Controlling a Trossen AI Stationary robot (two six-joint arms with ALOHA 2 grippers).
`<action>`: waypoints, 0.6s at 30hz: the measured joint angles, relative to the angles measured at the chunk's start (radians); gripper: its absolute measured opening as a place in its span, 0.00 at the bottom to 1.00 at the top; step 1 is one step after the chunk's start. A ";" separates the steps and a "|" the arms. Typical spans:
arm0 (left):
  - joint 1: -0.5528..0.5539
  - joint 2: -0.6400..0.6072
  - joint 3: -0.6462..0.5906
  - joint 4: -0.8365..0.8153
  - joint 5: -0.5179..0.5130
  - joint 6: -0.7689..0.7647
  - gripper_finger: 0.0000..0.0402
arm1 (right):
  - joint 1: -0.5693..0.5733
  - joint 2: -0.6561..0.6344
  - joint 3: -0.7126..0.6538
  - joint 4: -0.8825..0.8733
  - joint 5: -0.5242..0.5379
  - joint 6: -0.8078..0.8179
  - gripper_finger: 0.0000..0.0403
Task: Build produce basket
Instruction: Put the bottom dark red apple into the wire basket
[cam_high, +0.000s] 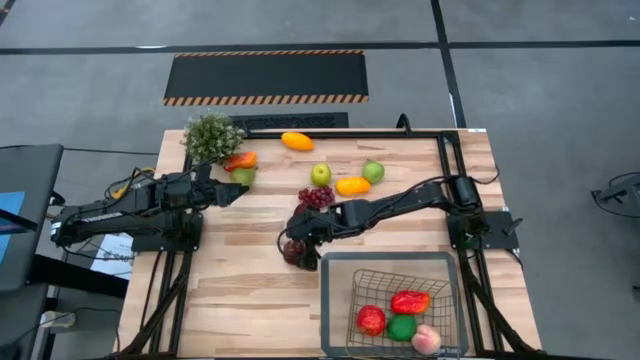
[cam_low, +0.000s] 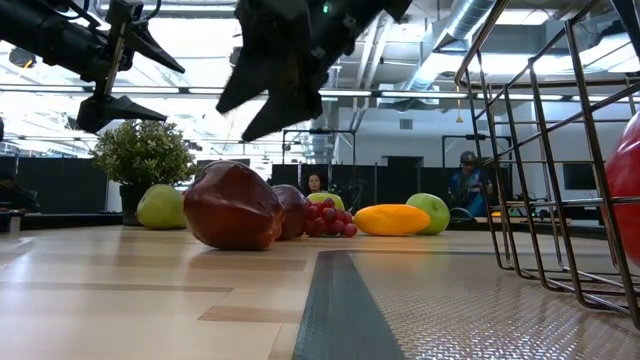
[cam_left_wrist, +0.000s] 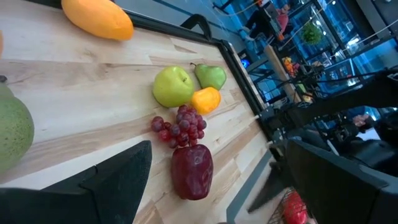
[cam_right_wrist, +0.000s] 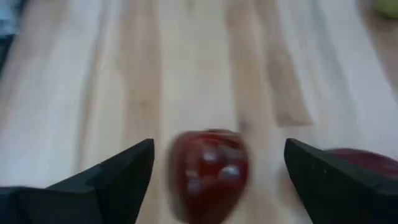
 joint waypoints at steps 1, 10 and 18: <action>0.000 0.000 0.000 0.000 0.000 0.000 0.90 | -0.004 0.001 -0.001 -0.002 0.001 0.000 0.91; 0.000 0.000 0.000 -0.001 -0.001 -0.001 0.90 | -0.006 0.060 -0.005 -0.009 -0.003 0.050 0.93; -0.002 0.006 0.000 -0.012 -0.002 -0.007 0.90 | 0.004 0.154 0.004 0.027 -0.013 0.056 0.98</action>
